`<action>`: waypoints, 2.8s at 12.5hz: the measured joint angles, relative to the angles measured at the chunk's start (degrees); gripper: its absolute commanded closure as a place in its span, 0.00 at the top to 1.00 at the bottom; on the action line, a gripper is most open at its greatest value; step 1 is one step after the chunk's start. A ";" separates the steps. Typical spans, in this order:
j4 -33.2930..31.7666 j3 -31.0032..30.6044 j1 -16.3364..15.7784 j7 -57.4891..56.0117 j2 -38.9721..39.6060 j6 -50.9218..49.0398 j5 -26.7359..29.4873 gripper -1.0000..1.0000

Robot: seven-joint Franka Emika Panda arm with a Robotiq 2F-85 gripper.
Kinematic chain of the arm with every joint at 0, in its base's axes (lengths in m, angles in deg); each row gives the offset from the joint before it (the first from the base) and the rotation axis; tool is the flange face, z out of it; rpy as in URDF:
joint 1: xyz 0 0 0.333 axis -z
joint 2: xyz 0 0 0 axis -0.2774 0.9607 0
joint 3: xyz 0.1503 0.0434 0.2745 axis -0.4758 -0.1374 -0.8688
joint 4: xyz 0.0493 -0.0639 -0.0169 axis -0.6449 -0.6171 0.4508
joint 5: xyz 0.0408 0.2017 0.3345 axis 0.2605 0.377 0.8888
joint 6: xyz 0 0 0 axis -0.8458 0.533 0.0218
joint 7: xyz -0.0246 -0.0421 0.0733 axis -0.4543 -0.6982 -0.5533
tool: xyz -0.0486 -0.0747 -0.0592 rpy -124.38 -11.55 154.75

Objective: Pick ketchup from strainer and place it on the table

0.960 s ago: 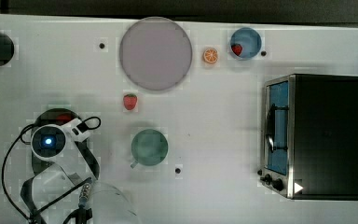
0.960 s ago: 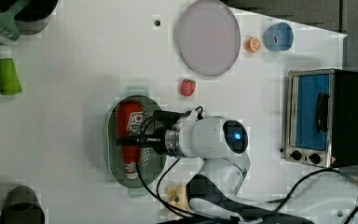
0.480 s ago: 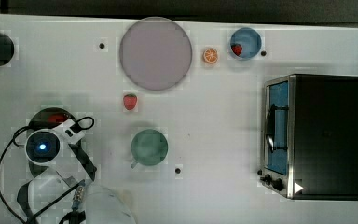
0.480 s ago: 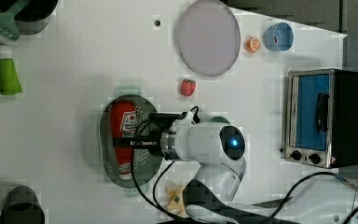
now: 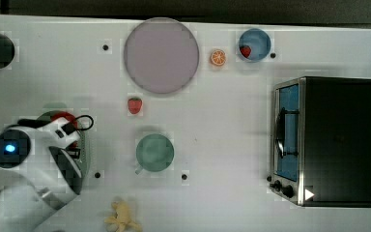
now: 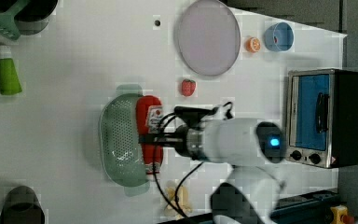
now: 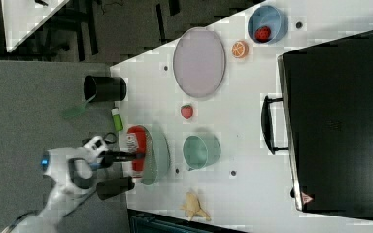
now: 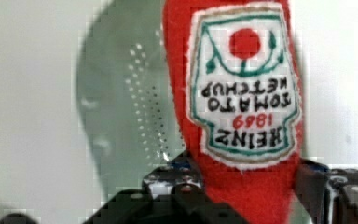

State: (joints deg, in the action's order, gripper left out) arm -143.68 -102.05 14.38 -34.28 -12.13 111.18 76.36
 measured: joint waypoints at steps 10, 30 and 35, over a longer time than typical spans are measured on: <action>11.02 12.83 4.71 -7.31 -10.97 -17.60 4.61 0.58; -10.85 31.68 8.85 -15.76 3.46 6.63 1.29 1.00; -7.83 31.83 9.44 -15.94 -4.07 -0.87 1.31 1.00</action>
State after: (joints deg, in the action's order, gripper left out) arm -151.52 -70.23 23.82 -50.22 -16.20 110.31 77.67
